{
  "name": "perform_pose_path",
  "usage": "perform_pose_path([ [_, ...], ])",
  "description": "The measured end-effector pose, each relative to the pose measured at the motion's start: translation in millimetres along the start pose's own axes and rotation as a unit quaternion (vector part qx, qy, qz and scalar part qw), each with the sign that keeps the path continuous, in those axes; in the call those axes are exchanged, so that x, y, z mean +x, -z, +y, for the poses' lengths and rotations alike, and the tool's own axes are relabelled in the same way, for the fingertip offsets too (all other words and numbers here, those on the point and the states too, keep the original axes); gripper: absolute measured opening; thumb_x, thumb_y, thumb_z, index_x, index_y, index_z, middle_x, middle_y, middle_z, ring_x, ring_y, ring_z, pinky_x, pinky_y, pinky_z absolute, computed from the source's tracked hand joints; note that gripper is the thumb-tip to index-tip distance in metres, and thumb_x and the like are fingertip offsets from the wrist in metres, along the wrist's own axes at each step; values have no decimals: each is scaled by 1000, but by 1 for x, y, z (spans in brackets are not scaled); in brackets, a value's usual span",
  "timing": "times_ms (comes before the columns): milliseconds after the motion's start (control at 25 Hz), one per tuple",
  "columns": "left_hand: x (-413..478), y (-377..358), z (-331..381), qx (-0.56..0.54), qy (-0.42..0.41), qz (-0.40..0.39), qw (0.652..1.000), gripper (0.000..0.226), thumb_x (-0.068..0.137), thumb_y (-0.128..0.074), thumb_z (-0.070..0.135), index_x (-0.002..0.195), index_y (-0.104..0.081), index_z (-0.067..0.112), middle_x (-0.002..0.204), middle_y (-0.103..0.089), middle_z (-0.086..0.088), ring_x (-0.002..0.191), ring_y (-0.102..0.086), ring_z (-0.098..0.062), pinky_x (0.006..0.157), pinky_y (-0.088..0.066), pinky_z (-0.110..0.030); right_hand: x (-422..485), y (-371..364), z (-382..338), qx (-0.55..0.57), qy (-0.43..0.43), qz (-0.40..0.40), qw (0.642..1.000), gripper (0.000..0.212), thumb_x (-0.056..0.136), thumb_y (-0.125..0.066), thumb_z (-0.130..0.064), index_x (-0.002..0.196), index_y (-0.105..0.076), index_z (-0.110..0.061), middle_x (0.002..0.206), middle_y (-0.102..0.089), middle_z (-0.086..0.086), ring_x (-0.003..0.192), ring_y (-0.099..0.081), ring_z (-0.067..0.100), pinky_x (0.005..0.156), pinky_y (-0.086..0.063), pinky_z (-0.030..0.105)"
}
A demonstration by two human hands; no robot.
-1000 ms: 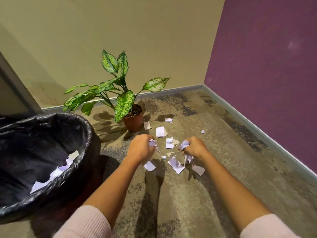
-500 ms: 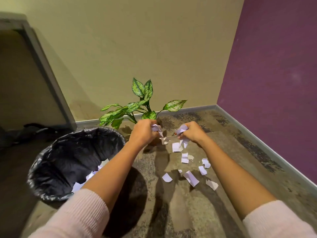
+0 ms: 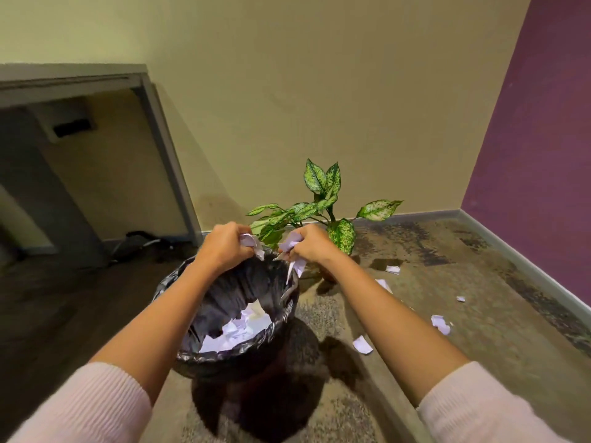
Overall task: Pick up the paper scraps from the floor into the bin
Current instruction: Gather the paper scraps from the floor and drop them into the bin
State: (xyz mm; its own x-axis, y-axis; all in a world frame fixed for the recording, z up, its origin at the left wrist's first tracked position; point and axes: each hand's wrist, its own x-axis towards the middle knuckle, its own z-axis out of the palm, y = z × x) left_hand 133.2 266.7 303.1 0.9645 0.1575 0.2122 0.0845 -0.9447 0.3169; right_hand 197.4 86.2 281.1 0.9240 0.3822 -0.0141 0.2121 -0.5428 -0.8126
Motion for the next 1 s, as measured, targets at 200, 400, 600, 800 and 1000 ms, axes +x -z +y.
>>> perform_pose_path([
  [200, -11, -11, -37, 40, 33, -84, 995, 34, 72, -71, 25, 106, -73, 23, 100, -73, -9, 98, -65, -33, 75, -49, -33, 3, -54, -11, -39, -8, -44, 998, 23, 78, -73, -7, 99, -76, -15, 101, -74, 7, 89, -67, 19, 71, -53, 28],
  [400, -14, -22, -52, 48, 41, -155, 986, 38, 69, -76, 34, 106, -71, 33, 97, -70, -3, 83, -59, -22, 73, -48, -32, -4, -70, -12, -53, 17, -80, 995, 34, 73, -79, -13, 105, -74, -20, 107, -72, 5, 91, -60, 15, 73, -43, 22],
  [600, -16, -28, -54, 20, 67, -225, 972, 51, 63, -84, 40, 111, -68, 38, 108, -70, 0, 90, -61, -18, 77, -50, -30, -5, -68, -10, -40, 18, -119, 992, 48, 68, -84, -23, 114, -69, -21, 117, -65, 6, 103, -59, 20, 77, -46, 27],
  [800, -15, -28, -49, 13, 62, -260, 964, 74, 63, -86, 42, 131, -58, 33, 129, -63, 1, 114, -60, -22, 97, -50, -37, -5, -59, -9, -31, 10, -113, 993, 51, 71, -83, -25, 119, -66, -24, 125, -60, 9, 110, -56, 22, 82, -41, 28],
  [1000, -12, -31, -36, 45, 45, -239, 969, 98, 58, -85, 56, 144, -44, 31, 148, -46, 1, 137, -41, -27, 113, -34, -50, -8, -42, 1, -14, 2, -61, 998, 41, 74, -80, -18, 113, -68, -21, 117, -64, 8, 98, -58, 19, 82, -43, 27],
])
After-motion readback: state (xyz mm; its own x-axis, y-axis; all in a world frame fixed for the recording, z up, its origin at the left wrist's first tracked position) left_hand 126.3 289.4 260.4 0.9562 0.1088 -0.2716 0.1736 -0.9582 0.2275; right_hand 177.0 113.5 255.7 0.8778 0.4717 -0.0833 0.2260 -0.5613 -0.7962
